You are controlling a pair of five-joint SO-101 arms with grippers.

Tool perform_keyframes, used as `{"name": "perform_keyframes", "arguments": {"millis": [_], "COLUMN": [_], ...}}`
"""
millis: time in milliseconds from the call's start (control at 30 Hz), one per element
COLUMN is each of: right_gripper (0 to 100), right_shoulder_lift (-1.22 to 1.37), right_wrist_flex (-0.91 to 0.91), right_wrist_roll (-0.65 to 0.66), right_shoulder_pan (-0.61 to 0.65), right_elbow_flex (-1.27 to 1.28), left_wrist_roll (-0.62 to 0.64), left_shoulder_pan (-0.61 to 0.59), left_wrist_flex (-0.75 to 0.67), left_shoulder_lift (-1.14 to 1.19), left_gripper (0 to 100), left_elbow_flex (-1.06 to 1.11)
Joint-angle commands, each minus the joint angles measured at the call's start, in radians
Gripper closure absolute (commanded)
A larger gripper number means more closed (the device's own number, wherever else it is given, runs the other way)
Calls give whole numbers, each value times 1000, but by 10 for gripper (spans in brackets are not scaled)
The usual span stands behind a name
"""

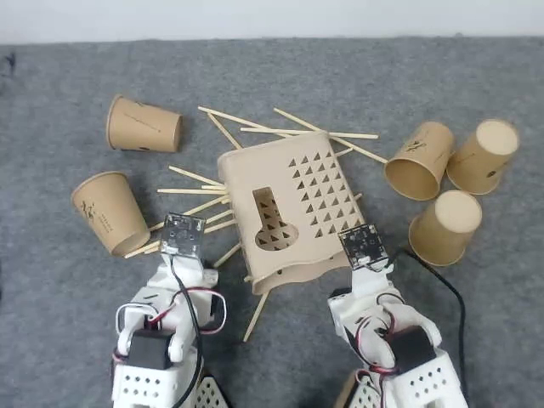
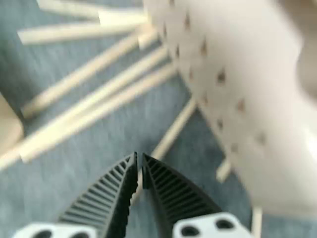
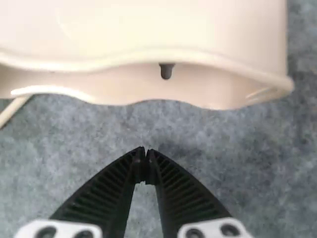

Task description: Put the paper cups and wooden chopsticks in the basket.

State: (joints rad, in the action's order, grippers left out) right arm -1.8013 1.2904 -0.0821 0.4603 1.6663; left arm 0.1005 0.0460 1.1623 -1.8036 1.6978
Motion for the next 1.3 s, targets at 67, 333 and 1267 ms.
{"name": "perform_keyframes", "arguments": {"millis": [67, 333, 1267], "right_gripper": [990, 990, 799], "right_shoulder_lift": [-12, -13, 357], "right_wrist_flex": [-128, -344, -31], "right_wrist_roll": [3, 20, 706], "right_shoulder_pan": [-1, -223, 208], "right_elbow_flex": [15, 14, -516], "left_wrist_roll": [26, 63, -74], "left_shoulder_pan": [34, 48, -103], "left_wrist_flex": [-310, -285, -284], "left_shoulder_lift": [-15, -12, -15], "left_gripper": [986, 987, 910], "left_elbow_flex": [-22, -15, -16]}}
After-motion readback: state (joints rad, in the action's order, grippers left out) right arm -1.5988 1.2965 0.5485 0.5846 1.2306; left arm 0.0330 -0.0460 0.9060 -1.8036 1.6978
